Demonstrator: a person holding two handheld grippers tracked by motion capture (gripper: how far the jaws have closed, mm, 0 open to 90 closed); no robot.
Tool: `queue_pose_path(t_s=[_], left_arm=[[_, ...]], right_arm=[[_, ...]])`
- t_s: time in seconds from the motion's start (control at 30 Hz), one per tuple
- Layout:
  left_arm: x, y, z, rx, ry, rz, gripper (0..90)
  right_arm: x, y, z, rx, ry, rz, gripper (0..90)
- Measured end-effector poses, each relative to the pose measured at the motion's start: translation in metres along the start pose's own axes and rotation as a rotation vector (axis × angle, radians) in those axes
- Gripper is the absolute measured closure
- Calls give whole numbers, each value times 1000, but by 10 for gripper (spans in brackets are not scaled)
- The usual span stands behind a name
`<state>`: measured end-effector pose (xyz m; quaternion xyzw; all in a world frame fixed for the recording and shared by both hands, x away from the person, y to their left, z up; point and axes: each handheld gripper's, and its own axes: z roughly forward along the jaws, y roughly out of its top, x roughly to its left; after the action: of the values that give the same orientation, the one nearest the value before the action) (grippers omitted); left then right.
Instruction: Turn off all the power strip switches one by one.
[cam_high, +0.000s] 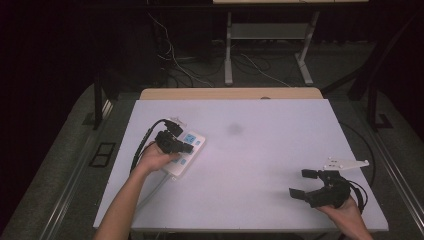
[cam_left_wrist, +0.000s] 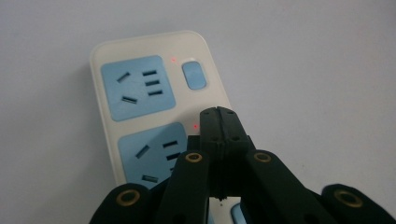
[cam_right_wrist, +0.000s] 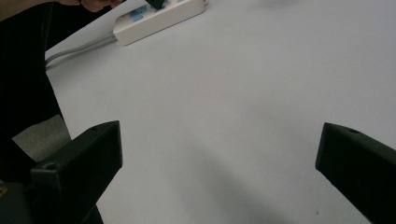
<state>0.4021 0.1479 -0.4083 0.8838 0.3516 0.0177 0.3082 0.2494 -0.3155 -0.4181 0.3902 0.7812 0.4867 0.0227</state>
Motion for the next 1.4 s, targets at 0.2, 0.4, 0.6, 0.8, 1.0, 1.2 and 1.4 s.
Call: queue_pose_path(t_s=[0.2,0.4,0.6,0.8,1.0,1.2,1.4], left_arm=[[1,0,0,-1,-6,-4,899],[-1,0,0,-5,7,1,898],[-5,1,0,-3,29,19,897],[-4,1,0,-3,26,22,896],[-3,0,-5,-7,30,16,896],[-5,0,-6,7,31,31,896],[-7,2,-9,-2,29,41,895]], right_arm=[[0,0,-1,-2,-2,-1,4],[0,0,0,-2,-2,1,4],[-1,0,0,-4,-4,2,3],[-1,0,-1,-5,-3,3,3],[-2,0,-2,-8,-4,7,4],[-3,1,-4,-18,-7,10,3],[-4,1,-5,-19,-11,11,3]])
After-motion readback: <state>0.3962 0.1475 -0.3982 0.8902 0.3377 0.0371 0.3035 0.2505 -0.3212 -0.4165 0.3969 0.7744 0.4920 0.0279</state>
